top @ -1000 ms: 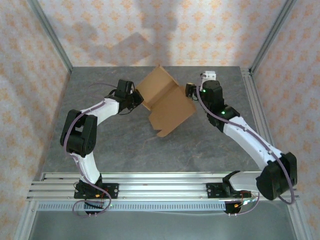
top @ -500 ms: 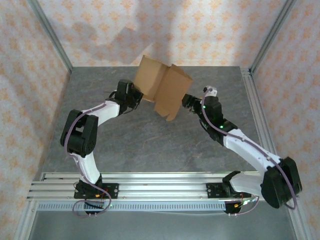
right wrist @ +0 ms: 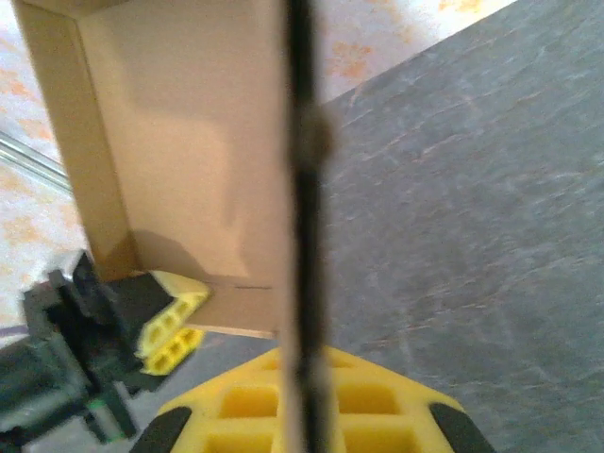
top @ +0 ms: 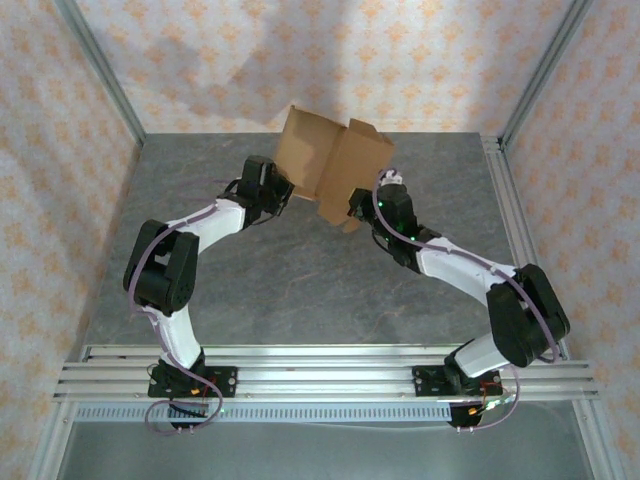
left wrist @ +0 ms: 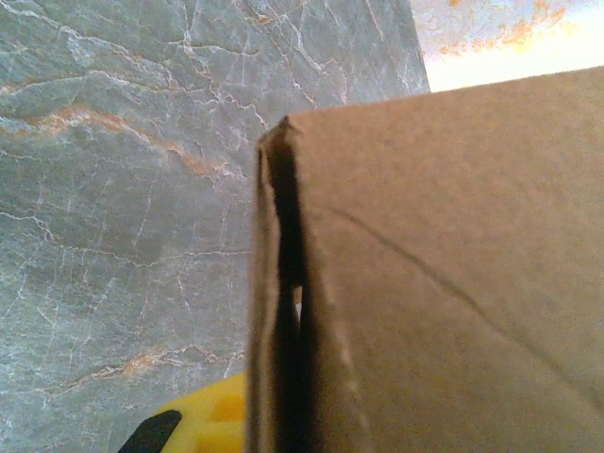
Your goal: Fold the paper box
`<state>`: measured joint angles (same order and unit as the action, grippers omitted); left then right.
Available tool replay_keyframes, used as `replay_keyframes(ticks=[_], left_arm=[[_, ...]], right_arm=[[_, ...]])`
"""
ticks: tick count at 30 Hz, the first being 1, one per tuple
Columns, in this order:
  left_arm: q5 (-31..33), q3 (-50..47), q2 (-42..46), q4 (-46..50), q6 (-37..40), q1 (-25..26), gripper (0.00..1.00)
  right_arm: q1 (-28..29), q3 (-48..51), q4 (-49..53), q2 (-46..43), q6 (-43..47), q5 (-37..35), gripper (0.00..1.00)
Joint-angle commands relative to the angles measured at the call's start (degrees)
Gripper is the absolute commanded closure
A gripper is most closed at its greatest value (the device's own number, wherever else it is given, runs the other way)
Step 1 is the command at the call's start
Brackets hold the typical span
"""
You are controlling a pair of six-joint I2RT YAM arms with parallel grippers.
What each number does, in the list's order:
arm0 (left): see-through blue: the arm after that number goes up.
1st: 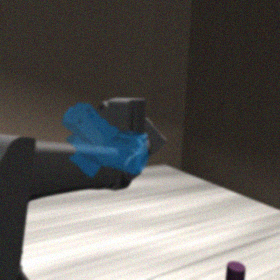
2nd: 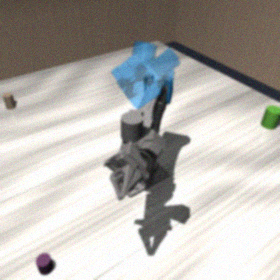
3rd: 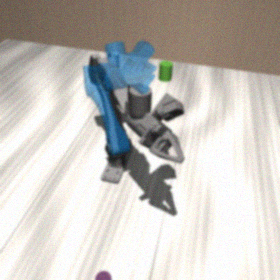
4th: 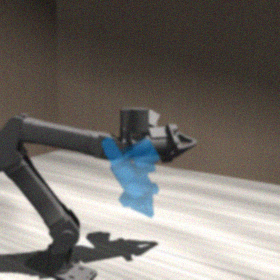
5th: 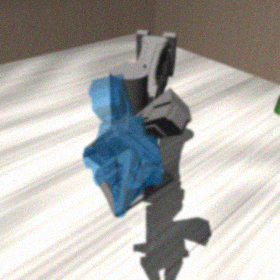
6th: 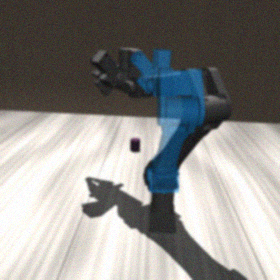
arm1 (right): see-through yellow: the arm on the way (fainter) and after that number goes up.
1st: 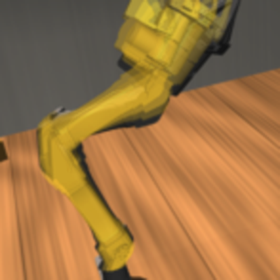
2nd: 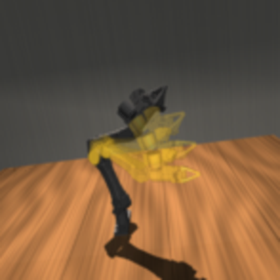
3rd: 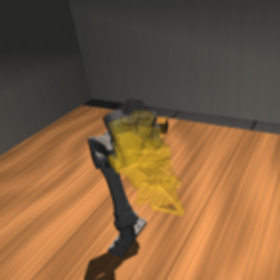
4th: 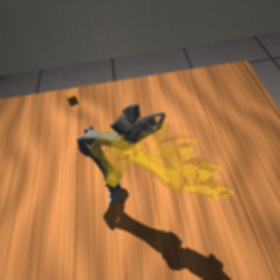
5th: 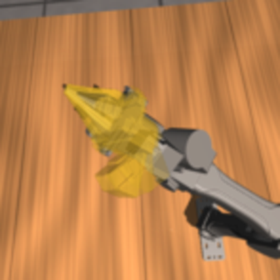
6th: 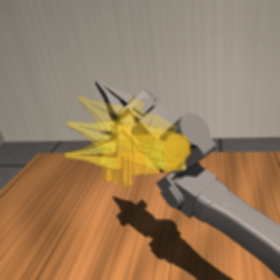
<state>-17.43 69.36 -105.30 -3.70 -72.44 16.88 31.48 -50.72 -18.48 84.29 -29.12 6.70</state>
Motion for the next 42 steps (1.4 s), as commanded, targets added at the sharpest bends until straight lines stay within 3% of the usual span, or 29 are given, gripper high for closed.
replay_keyframes(ticks=[1, 5, 7, 9, 14, 18, 22, 26, 33, 35, 40, 42], left_arm=[[2.5, 1.3, 0.8, 3.2, 1.5, 0.2, 0.7], [2.9, 1.7, 1.8, 5.2, 3.8, 0.1, 0.23], [2.5, 1.9, 2.4, 6.5, 4.8, 0.0, 0.08], [1.9, 1.5, 3.3, 7.6, 6.0, -0.1, 0.02], [1.9, -0.2, 7.9, 11.5, 12.7, -0.6, 0.0], [5.4, 0.2, 10.9, 18.7, 21.3, -2.9, 0.0], [7.0, -0.8, 13.1, 21.9, 25.3, -5.8, 0.0], [4.0, 0.2, 11.1, 24.0, 28.2, -7.2, 0.0], [2.1, -0.8, 7.4, 23.8, 28.6, -5.7, 0.0], [0.8, -1.6, 6.8, 23.0, 28.2, -5.0, 0.0], [-0.3, -3.4, 5.5, 19.5, 25.8, -2.6, 0.0], [-1.7, -3.3, 3.9, 18.2, 24.4, -2.1, 0.0]], right_arm=[[-0.3, -4.1, 5.6, -0.2, 0.8, -2.7, 1.0], [-1.2, -7.5, 12.4, 0.7, 2.4, -3.1, 1.0], [-1.9, -9.1, 15.1, 1.5, 3.3, -2.2, 1.0], [-2.8, -10.6, 17.3, 2.1, 4.2, -0.7, 1.0], [-5.7, -16.7, 28.5, 4.2, 8.4, 5.7, 1.0], [-7.9, -23.6, 41.5, 6.4, 13.6, 14.4, 1.0], [-9.2, -32.2, 58.5, 9.3, 20.5, 14.9, 1.0], [-11.1, -40.5, 73.7, 12.9, 26.5, 15.7, 1.0], [-12.2, -55.0, 88.4, 21.8, 36.6, 13.3, 0.94], [-12.2, -59.3, 90.3, 24.8, 38.0, 13.8, 0.88], [-11.3, -67.6, 94.6, 29.2, 42.7, 11.9, 0.55], [-11.3, -67.3, 91.8, 27.8, 43.5, 15.1, 0.45]])
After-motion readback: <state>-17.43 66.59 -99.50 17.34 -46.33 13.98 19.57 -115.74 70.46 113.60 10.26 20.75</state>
